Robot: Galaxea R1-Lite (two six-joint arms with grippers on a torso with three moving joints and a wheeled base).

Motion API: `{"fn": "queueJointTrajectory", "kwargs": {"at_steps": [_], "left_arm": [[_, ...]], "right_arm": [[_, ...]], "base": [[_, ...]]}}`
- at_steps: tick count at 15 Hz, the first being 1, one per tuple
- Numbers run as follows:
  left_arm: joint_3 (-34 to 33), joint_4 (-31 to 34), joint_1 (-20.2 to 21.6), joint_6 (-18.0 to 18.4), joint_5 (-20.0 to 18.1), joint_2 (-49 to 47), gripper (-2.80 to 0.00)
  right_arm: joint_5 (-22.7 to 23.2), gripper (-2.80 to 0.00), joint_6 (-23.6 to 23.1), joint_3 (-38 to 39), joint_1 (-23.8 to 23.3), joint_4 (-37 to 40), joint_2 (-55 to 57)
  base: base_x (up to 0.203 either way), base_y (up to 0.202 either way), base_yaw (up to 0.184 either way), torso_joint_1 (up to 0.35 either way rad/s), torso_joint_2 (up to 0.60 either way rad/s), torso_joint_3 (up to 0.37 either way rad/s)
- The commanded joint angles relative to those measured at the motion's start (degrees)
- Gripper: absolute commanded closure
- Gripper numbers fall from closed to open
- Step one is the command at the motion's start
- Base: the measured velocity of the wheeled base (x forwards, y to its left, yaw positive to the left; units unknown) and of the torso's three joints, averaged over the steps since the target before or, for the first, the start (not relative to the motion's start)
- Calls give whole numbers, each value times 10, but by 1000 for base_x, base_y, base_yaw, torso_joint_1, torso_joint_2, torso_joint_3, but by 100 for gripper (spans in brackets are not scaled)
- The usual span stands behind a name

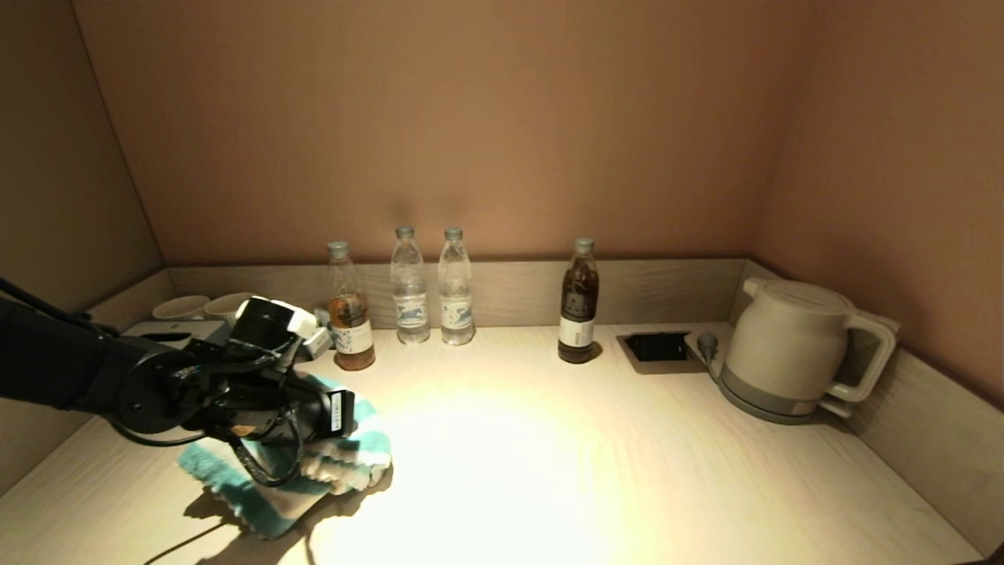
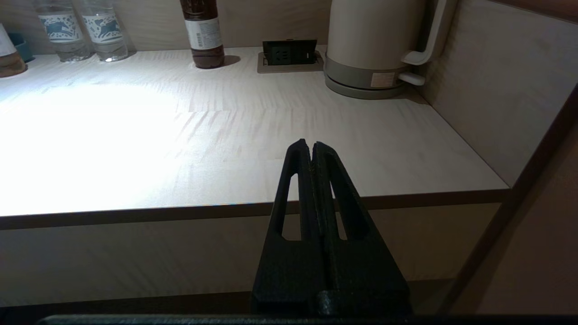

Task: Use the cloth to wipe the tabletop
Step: Sweep the stains on the table

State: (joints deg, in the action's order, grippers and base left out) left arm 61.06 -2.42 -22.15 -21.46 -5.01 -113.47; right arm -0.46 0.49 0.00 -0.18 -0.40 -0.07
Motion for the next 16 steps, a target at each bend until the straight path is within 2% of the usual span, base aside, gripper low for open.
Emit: {"fn": "queueJointTrajectory", "kwargs": {"at_steps": [1, 3, 5, 7, 8, 11, 14, 16], "left_arm": [[34, -13, -28, 12, -1, -42, 0], [51, -74, -80, 28, 0, -56, 0], [60, -100, -94, 40, -1, -63, 0], [83, -199, -114, 71, -5, -102, 0], [117, -221, -122, 80, -10, -117, 0], [208, -197, -131, 89, -15, -176, 0], [270, -188, -132, 92, -15, -229, 0], [281, -183, -132, 93, -16, -238, 0]], "right_arm": [[0, 0, 0, 0, 0, 0, 1], [0, 0, 0, 0, 0, 0, 1], [0, 0, 0, 0, 0, 0, 1], [0, 0, 0, 0, 0, 0, 1], [0, 0, -1, 0, 0, 0, 1], [0, 0, -1, 0, 0, 0, 1], [0, 0, -1, 0, 0, 0, 1], [0, 0, -1, 0, 0, 0, 1]], "base": [[0, 0, 0, 0, 0, 0], [0, 0, 0, 0, 0, 0], [0, 0, 0, 0, 0, 0], [0, 0, 0, 0, 0, 0], [0, 0, 0, 0, 0, 0], [0, 0, 0, 0, 0, 0], [0, 0, 0, 0, 0, 0], [0, 0, 0, 0, 0, 0]]}}
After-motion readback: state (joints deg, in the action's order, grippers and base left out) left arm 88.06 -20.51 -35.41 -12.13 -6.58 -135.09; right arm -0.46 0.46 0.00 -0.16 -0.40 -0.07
